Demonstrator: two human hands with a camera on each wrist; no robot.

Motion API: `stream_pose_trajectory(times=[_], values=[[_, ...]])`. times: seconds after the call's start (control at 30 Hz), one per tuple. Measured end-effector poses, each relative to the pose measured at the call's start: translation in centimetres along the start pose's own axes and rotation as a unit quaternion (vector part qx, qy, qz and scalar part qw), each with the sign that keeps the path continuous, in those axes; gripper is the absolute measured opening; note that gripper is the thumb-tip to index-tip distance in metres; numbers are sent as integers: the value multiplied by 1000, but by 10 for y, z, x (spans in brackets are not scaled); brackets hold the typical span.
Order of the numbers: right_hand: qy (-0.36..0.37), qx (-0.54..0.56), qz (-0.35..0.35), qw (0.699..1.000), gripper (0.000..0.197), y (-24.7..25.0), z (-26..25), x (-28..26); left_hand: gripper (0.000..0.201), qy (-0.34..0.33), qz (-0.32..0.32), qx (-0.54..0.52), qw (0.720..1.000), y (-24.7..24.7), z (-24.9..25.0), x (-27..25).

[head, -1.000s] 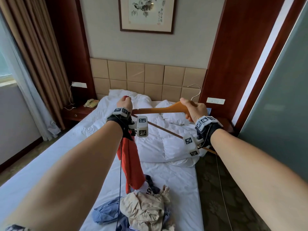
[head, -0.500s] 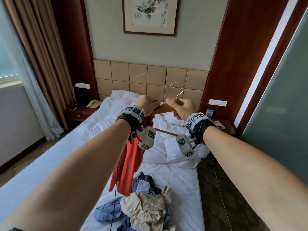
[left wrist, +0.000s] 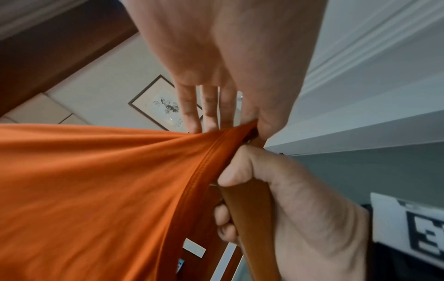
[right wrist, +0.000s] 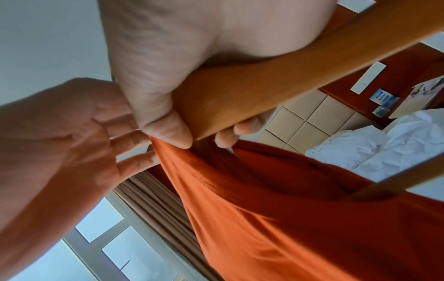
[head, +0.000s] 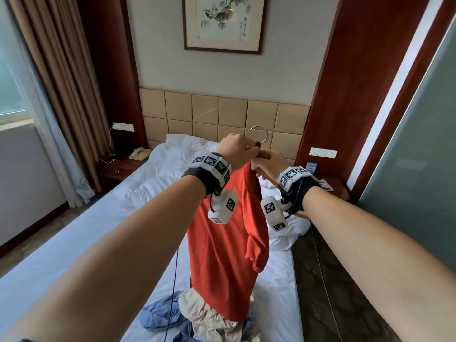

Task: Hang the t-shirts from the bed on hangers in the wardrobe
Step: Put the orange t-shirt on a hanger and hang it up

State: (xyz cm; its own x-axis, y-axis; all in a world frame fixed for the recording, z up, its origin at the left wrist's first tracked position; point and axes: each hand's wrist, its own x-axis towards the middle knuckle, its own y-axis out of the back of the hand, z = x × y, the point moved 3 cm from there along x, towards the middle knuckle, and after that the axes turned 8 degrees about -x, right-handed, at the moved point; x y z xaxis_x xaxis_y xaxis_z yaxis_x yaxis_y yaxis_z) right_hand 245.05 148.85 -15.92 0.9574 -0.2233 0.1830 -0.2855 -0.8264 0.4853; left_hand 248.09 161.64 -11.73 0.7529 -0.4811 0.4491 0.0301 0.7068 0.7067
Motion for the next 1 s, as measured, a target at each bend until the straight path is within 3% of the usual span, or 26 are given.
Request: stream_pose_trajectory(times=[0.1,0.23,0.33,0.47,0.63,0.7,0.77,0.83,1.0], values=[[6,24,-9,1000,24,3,1,-2,39,-44,9,-3,999,-5,1,2],[-14,-4,-8,1000,14,3,3,-4,33,-59,-26,-29,997,-14,1,7],[-19,-17,5,1000,4,0,1,-1,44,-31,-5,-49,998,-19,-5,9],[37,-61,-3,997,16,0,-10,3,62,47,-23,-55,997,-20,-17,13],[51,-47,-25,997,22,-3,-8,11,57,108,-42,-91,989,-19,-22,20],[41,-47,-30,998,16,1,-7,15,63,122,-29,-107,986,-17,-31,21],[9,-47,-39,998,10,10,-5,17,55,134,-21,-93,986,-15,-41,20],[-23,-10,-55,998,15,18,0,18,56,148,-18,-83,985,-13,-50,18],[-1,-95,-62,994,15,14,17,26,68,138,-88,-44,985,-17,-43,15]])
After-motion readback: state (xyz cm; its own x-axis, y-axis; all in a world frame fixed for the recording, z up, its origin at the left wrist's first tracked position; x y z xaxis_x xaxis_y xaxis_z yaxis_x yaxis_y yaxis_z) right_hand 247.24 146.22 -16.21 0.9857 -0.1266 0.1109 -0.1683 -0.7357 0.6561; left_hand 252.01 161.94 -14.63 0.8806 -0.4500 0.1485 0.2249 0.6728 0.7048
